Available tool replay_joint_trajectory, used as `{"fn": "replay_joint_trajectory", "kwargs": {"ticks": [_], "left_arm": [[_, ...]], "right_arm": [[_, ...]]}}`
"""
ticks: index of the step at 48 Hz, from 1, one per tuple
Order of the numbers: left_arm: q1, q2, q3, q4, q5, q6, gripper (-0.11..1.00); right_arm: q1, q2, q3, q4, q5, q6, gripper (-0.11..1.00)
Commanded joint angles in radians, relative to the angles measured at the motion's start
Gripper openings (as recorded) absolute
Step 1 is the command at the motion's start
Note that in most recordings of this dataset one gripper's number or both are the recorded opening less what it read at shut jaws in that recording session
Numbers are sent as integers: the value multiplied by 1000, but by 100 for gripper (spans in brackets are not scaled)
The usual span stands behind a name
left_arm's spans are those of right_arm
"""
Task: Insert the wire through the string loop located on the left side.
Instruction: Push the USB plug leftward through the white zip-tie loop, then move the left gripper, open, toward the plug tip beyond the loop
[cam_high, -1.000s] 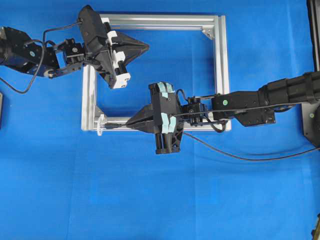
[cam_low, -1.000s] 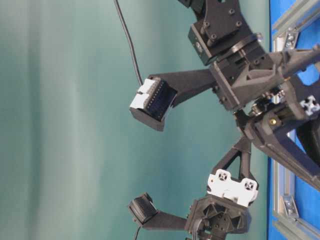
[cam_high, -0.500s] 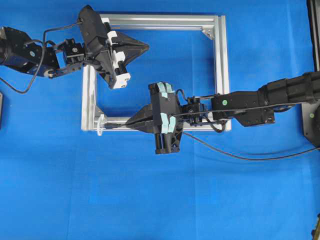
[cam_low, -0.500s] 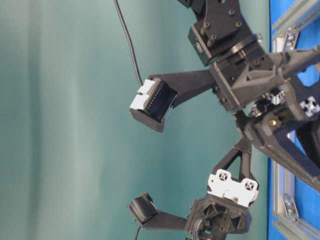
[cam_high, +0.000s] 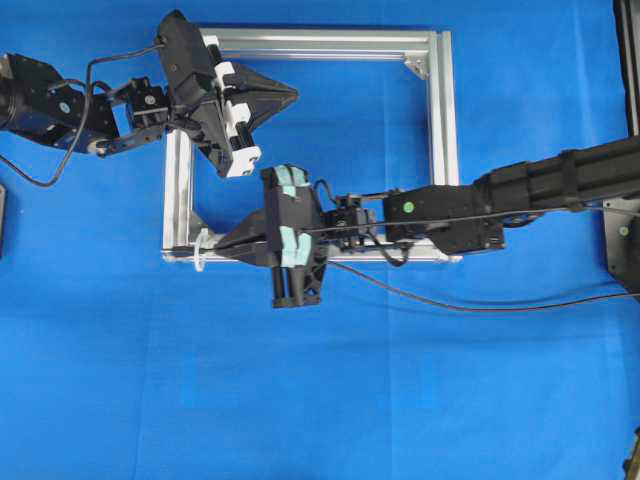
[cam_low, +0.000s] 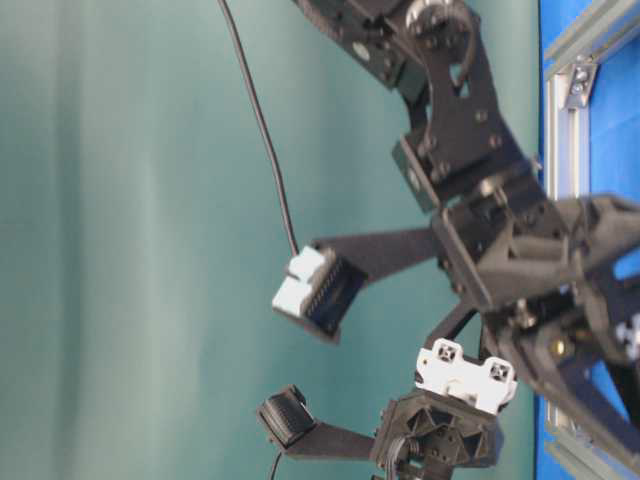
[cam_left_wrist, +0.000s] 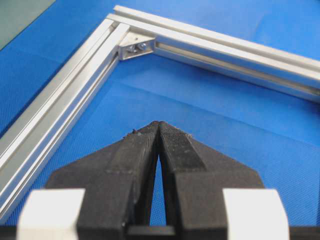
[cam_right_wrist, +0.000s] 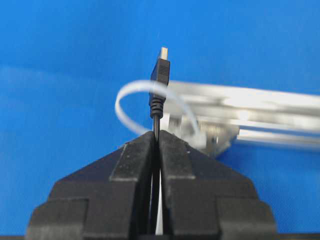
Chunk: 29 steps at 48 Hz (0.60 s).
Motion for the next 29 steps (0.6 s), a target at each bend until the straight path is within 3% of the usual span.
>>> {"fn": "replay_joint_trajectory", "kwargs": {"ticks": [1, 20, 29], "left_arm": [[3, -28, -8, 3, -5, -2, 0], [3, -31, -5, 2, -5, -2, 0], [3, -86, 60, 3, -5, -2, 0]], "right_arm": [[-6, -6, -44, -2, 11, -2, 0], [-6, 5, -58, -2, 17, -2, 0], [-6, 5, -58, -2, 12, -2, 0]]}}
